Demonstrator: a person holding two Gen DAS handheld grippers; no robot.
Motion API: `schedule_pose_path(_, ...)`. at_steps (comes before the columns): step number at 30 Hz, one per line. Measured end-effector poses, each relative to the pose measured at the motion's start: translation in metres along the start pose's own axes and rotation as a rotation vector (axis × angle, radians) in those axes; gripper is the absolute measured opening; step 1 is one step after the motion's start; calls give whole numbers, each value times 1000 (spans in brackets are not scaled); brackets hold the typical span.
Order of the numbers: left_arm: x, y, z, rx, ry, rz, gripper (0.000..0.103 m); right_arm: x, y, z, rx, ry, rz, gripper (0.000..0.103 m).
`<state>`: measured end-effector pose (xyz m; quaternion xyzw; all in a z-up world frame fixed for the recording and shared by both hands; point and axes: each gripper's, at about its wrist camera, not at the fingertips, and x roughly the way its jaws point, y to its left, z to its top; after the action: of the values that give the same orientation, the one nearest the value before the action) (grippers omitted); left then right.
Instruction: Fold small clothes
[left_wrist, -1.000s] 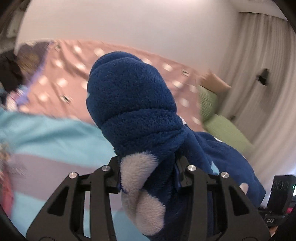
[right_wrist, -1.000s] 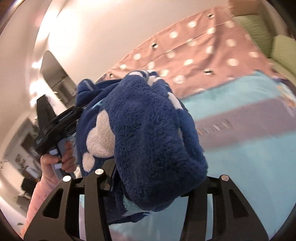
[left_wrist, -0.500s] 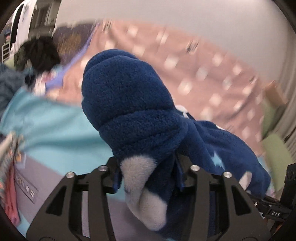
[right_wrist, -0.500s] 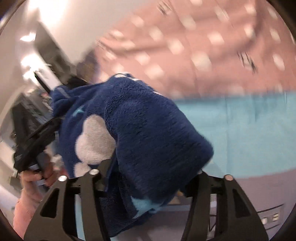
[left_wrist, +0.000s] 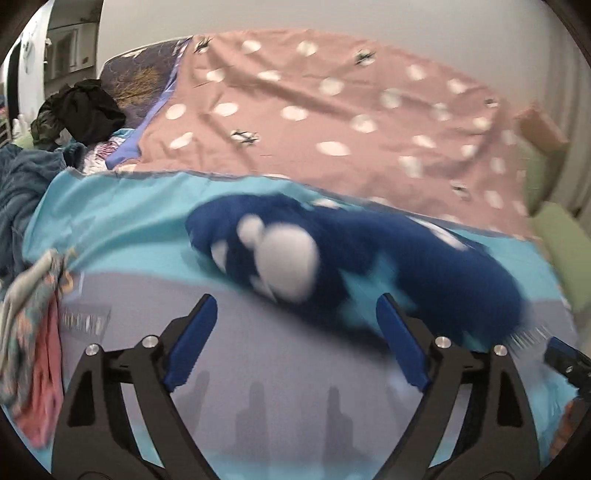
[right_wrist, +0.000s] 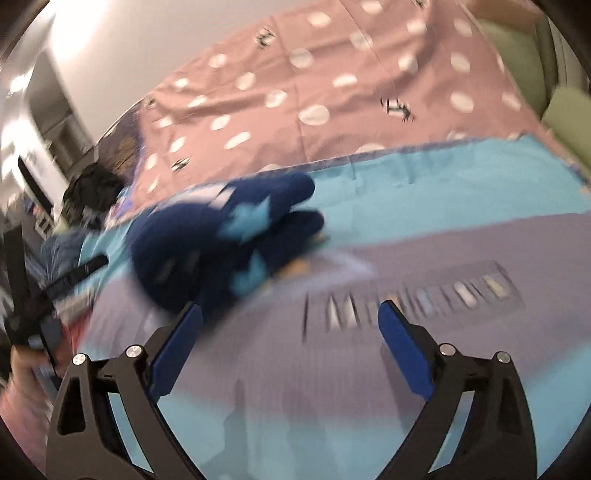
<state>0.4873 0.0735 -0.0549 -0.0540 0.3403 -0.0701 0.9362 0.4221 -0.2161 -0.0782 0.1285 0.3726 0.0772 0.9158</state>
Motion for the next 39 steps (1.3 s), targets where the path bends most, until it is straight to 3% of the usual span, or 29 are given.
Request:
schedule_pose_path(4, -79, -29, -62, 86, -38, -75, 100, -80, 22, -63, -120, -62, -70, 96)
schedule_pose_path(9, -175, -71, -127, 205, -94, -123, 101, -167, 53, -122, -199, -152, -164, 98)
schedule_pose_path(14, -263, -105, -172, 295, -159, -110, 101, -233, 64, -169, -131, -255, -183, 101)
schedule_pose_path(19, -323, -117, -201, 295, -225, -97, 101, -272, 63, -201, -72, -265, -184, 102)
schedule_pose_path(27, -369, -109, -224, 228, -239, -89, 101, -315, 75, -227, -46, -307, -220, 102)
schedule_pose_path(39, -377, -92, -244, 200, -205, -60, 101, -333, 97, -243, -82, -321, -220, 102)
